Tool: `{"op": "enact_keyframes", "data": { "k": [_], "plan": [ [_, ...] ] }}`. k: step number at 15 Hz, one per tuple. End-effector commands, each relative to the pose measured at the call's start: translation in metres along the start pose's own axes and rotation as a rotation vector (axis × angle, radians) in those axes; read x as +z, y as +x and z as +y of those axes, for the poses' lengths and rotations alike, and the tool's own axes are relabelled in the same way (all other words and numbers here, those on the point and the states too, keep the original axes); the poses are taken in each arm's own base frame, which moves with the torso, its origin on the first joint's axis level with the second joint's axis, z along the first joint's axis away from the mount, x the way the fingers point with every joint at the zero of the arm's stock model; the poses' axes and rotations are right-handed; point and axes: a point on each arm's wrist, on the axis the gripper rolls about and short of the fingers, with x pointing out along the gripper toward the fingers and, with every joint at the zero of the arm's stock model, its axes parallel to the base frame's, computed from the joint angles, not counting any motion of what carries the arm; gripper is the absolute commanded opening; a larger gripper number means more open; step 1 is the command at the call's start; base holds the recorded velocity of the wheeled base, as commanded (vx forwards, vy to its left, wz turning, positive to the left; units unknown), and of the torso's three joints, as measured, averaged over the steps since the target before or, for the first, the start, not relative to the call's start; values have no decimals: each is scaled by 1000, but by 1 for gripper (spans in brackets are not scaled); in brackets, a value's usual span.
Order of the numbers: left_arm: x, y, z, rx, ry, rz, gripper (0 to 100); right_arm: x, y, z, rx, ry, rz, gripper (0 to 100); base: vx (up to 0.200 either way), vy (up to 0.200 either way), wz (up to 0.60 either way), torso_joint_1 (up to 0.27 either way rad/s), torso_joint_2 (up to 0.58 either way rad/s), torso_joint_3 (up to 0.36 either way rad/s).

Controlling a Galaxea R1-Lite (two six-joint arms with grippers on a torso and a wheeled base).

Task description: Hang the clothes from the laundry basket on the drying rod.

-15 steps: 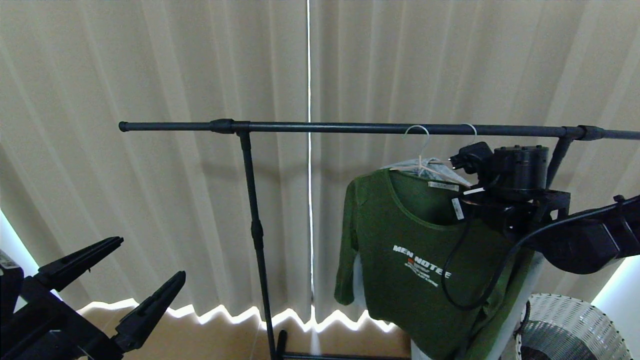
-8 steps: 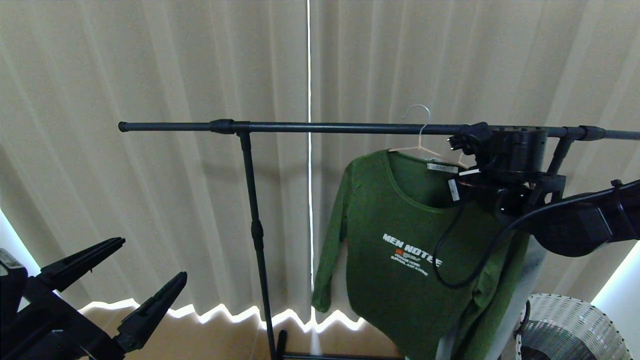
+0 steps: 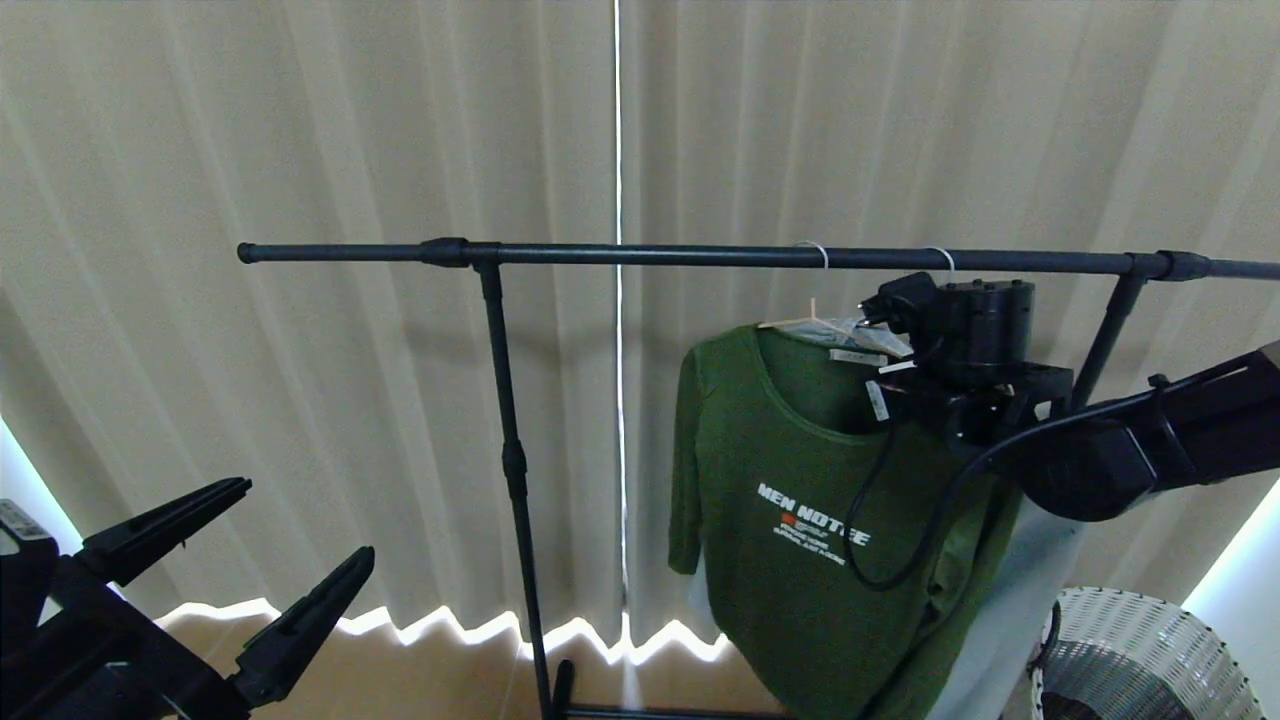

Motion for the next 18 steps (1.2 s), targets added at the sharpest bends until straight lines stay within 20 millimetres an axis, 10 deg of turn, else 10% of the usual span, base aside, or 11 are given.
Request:
{"op": "enact_keyframes", "data": {
  "k": [1, 6, 7, 18],
  "plan": [
    [0, 0, 0, 0, 1, 3, 100, -1, -7, 10, 33, -12, -4, 0, 0, 0, 0, 0, 0, 0],
    [0, 0, 0, 1, -1, 0, 100, 1, -24, 29, 101, -33, -26, 0, 0, 0, 0, 0, 0, 0],
    [0, 0, 0, 1, 1, 0, 100, 2, -26, 31, 107, -35, -30, 100, 0, 0, 0, 0, 0, 0],
    [0, -1, 0, 7, -3, -2, 100, -15, -65, 19, 296, 86, -290, 100, 0, 0, 0, 0, 0, 0]
  ]
}}
